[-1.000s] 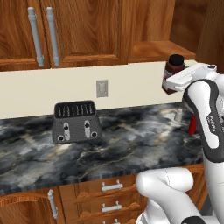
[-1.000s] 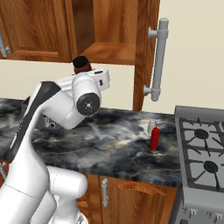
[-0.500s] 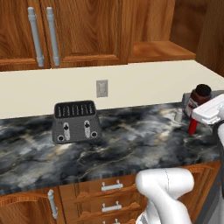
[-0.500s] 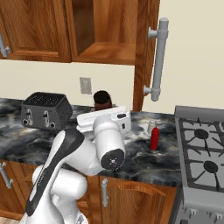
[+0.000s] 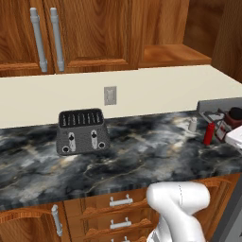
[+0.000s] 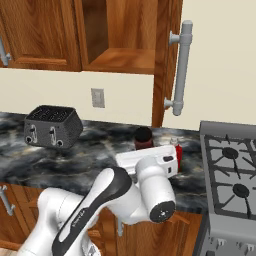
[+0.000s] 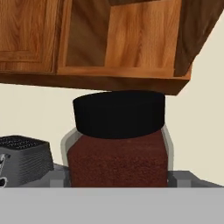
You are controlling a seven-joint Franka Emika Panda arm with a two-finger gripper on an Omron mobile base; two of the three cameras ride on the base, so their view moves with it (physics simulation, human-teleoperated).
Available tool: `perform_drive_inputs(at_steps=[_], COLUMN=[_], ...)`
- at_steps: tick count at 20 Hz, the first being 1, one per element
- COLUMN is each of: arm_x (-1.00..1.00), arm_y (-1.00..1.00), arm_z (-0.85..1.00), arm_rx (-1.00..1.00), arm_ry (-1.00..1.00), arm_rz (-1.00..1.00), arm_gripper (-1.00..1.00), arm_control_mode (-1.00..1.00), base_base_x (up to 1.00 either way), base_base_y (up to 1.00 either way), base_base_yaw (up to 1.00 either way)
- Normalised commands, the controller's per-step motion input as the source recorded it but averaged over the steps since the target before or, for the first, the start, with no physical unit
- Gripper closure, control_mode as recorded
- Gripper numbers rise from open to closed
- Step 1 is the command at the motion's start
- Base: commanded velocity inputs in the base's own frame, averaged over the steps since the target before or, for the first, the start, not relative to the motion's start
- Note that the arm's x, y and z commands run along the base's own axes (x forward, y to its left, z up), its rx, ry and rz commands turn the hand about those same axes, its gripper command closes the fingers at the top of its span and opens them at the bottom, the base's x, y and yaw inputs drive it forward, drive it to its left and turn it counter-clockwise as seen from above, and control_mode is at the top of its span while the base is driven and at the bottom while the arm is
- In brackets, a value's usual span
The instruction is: Collect the paprika, ketchup, and shaker from the cabinet and place them next to the stove.
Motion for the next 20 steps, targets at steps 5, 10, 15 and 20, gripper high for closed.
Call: perform_drive_inputs(at_steps=[5,10,15,20], arm_x=[0.0,0.01,0.14,0.36], arm_y=[-0.68,-0.7,-0.55,-0.4], arm_z=[-0.48,-0.56,-0.65,-0.46], arm_rx=[0.0,0.0,0.0,0.0], arm_ry=[0.09,0.1,0.04,0.0], arm_rz=[0.0,0.01,0.04,0.05], arm_gripper=[1.0,1.0,1.0,1.0], arm_control_mode=[-1.0,-1.0,-1.0,-1.0], base_base_x=[0.0,0.0,0.0,0.0], base_base_y=[0.0,0.0,0.0,0.0], base_base_yaw=[0.0,0.0,0.0,0.0])
